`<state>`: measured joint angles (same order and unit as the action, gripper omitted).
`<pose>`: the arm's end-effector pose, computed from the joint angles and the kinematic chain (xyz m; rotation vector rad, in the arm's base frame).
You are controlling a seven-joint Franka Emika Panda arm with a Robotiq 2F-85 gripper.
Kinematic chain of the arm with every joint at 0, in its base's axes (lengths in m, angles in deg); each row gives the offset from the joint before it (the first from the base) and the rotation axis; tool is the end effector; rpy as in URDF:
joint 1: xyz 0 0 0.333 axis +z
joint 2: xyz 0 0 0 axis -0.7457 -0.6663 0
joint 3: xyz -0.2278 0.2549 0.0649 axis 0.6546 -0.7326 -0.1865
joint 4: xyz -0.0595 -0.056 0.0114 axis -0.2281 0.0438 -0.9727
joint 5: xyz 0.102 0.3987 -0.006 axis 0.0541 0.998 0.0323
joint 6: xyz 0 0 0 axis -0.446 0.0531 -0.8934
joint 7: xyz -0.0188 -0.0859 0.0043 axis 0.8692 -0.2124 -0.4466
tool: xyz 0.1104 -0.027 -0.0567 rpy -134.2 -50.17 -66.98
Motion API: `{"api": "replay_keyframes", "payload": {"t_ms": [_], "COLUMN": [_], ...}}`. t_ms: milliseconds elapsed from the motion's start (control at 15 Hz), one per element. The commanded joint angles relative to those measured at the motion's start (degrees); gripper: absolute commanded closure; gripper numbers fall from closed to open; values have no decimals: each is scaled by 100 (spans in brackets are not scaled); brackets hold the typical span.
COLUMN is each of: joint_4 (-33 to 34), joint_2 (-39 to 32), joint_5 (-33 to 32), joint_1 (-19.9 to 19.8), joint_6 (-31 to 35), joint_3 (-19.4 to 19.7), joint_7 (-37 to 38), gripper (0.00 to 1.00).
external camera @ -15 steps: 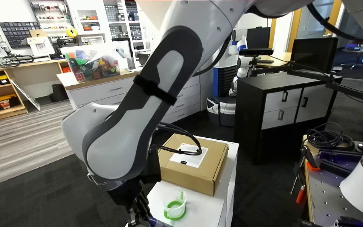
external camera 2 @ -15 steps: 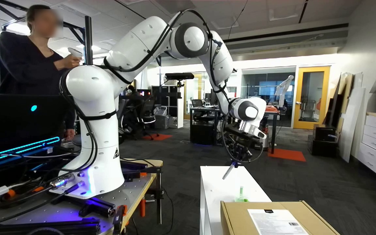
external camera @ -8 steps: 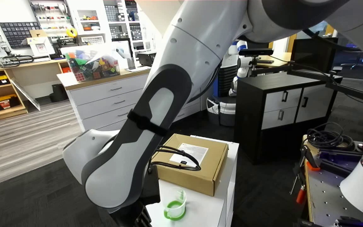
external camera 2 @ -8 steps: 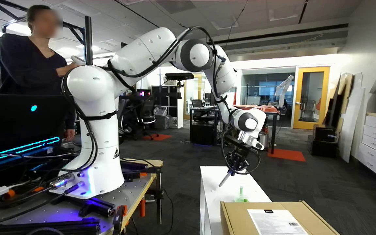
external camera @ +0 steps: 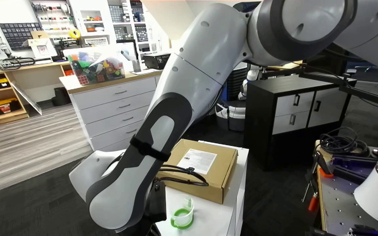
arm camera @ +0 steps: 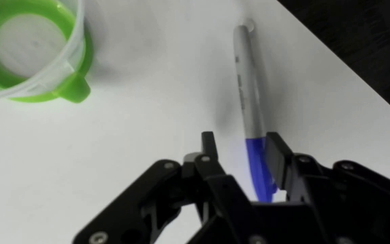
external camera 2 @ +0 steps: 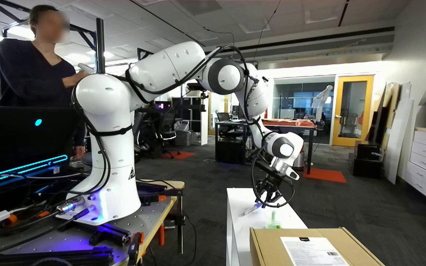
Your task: Pick the marker from the cup and put it on the table
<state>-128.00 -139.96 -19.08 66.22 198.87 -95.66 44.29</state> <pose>0.5958 0.3412 0.0198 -2.7878 -1.0941 0.6235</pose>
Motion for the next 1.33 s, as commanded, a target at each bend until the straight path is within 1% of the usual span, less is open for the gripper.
{"api": "replay_keyframes", "payload": {"t_ms": [0,133,267,333,467,600,867,933,1067,1267], "joint_4": [134,-62,-395,-552,-845,-1132,-1655,-989,-1187,-1279], "joint_2": [-16,120,324,430,585,731,1009,541,652,722], "joint_5": [3,-44,-168,-224,-338,-434,-497,-419,-430,-432], "joint_1": [66,36,8,-1,-22,-47,-93,-27,-61,-76], "joint_6": [-80,220,840,1157,1783,2269,2905,2574,2711,2739], "joint_3": [-1,-44,-59,-52,-34,-21,86,12,46,53], "joint_7": [-19,-152,-346,-386,-460,-476,-309,-408,-401,-400], "gripper": [27,13,2,1,0,0,0,0,0,0]}}
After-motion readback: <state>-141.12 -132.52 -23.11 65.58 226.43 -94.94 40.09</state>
